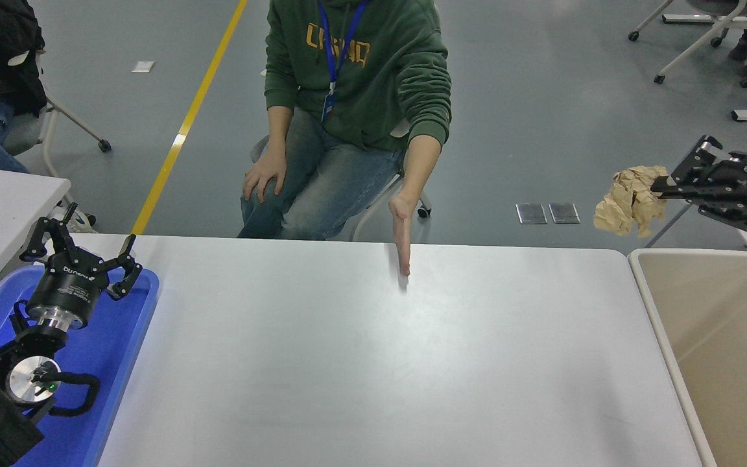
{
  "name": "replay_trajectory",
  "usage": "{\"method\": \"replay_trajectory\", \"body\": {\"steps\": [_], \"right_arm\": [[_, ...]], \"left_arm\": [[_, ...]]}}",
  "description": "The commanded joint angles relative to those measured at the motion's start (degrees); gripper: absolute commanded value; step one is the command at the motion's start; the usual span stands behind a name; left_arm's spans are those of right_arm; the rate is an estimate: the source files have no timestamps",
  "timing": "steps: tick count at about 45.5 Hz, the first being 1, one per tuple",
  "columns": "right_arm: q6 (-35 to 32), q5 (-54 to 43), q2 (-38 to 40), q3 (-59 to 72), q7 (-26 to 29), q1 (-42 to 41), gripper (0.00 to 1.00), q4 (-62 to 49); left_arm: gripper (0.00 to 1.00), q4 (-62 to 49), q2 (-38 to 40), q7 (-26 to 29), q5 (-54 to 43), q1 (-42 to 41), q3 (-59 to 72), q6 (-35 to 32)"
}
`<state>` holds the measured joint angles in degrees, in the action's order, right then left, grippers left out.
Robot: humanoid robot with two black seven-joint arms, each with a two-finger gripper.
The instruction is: Clean the table surface
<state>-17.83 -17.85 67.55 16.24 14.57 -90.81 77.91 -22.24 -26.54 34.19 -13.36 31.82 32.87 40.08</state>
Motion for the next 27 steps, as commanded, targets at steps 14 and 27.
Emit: {"method": "replay_trajectory", "body": {"steps": [14,27], "right_arm": [[12.8,1.1,-2.5,6.4,0.2,10.6,0.00,-19.1],[26.6,2.4,-10.0,5.6,-0.2,23.7,0.00,-28.2]], "left_arm": [[1.00,0.0,0.0,0.0,0.0,0.0,0.0,0.0],[1.00,0.0,0.0,0.0,0.0,0.0,0.0,0.0]]}}
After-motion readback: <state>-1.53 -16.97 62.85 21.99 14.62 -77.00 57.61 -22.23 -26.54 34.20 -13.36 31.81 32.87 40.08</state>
